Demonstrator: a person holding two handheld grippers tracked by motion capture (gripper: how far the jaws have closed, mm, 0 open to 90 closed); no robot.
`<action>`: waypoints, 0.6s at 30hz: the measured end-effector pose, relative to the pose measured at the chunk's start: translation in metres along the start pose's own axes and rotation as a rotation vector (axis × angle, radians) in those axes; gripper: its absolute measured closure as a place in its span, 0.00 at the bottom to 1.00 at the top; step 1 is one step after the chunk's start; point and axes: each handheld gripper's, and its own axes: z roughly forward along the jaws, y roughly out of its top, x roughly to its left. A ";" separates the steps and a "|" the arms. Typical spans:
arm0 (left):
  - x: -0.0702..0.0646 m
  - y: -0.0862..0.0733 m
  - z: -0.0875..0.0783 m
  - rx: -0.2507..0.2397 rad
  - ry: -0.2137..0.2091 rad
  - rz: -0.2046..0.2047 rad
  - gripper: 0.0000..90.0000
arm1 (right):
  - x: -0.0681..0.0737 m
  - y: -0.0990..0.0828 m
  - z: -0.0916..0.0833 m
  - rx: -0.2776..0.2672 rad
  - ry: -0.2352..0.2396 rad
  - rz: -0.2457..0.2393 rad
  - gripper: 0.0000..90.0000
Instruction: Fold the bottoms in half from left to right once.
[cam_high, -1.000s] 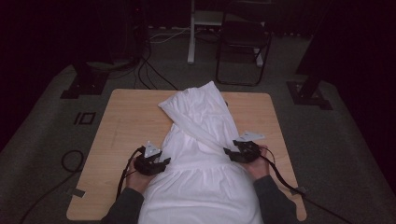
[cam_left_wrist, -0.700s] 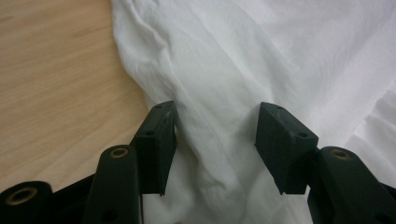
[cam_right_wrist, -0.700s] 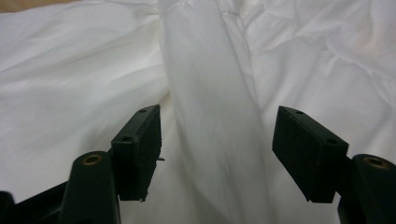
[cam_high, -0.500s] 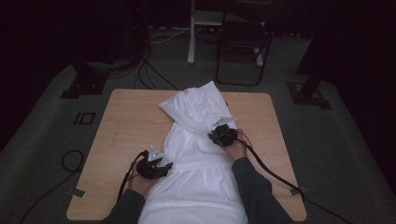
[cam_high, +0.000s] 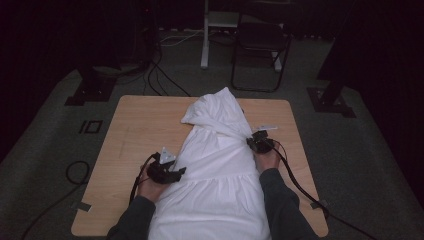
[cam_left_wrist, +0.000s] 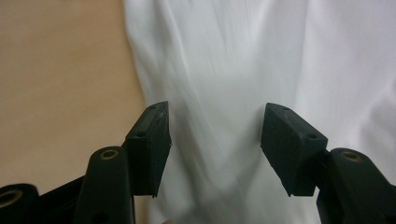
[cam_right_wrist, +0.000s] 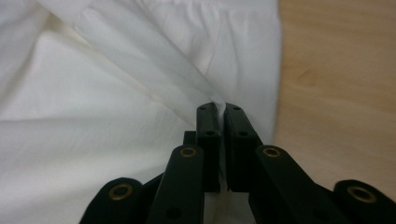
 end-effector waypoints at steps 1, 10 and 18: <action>0.004 0.009 0.003 -0.015 0.007 0.003 0.47 | 0.001 -0.001 0.002 -0.003 0.001 0.001 0.95; 0.022 0.028 0.073 0.076 0.036 -0.045 0.65 | -0.001 -0.001 0.001 0.002 0.004 -0.004 0.93; 0.007 0.000 0.048 0.042 0.044 -0.065 0.92 | 0.010 -0.020 -0.018 0.017 0.031 -0.052 0.97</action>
